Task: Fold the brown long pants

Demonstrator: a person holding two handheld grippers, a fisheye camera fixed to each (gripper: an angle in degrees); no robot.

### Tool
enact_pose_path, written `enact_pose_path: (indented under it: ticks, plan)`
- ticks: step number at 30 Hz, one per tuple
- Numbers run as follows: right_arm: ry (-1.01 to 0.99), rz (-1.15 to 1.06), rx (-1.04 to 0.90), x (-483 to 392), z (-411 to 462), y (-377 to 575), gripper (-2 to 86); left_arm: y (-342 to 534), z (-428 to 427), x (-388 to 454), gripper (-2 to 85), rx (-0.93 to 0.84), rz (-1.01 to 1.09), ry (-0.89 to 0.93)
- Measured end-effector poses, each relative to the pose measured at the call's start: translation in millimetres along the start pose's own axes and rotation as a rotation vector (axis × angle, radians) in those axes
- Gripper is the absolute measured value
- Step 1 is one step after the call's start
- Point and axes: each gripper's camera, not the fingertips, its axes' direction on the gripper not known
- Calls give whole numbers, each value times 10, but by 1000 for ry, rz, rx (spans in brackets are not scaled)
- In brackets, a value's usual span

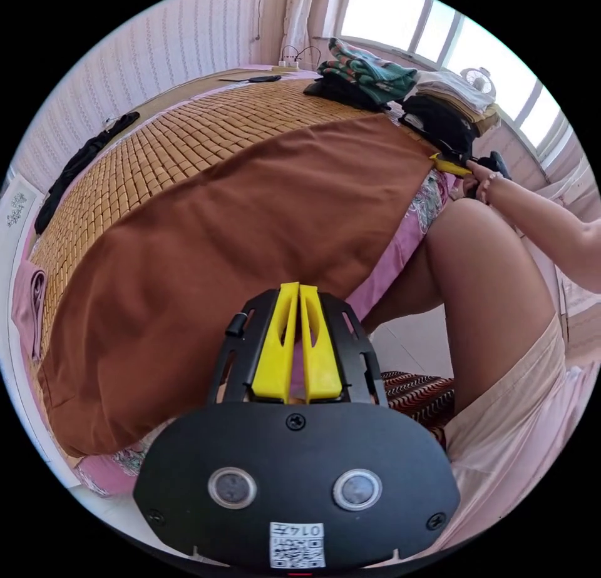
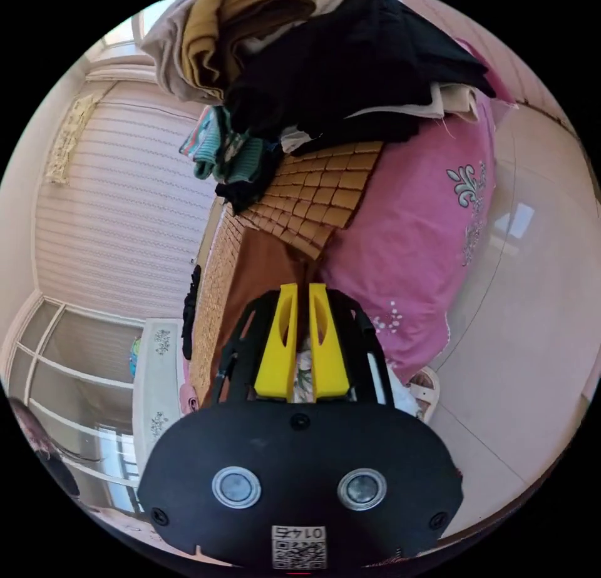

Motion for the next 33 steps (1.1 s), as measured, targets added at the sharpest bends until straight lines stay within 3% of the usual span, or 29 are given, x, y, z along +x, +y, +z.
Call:
enact_pose_path:
  ticks: [3,6,8,10,15,20,24,26,33]
  plan:
    - [-255,-145,66,-178,-168,104,24,23,-95,-175,-8,14,-83,67]
    - [-443,-422,-59,-876,-85,360,21,85,-282,-398,-7,59,-182,142]
    - [-500,-692,-258,-1534,173,859,23,179,-509,-606,-3,136,-265,194]
    - [-500,-843,-453,-1854,468,1361,28,262,-681,-769,9,196,-327,229]
    - [-223,-1087,-820,-1969,1218,2570,57,461,-881,-1137,64,259,-460,285]
    - [-41,-1387,-644,-2162,1099,3025,135,452,-836,-1301,83,238,-514,351]
    - [6,-1435,-718,-2156,1258,3338,153,230,-752,-1272,89,234,-496,397]
    - [121,-1469,-691,-2101,1385,3513,133,43,-644,-1238,107,190,-489,371]
    - [124,-1434,-649,-2119,1400,3444,42,-191,-469,-1080,82,74,-441,266]
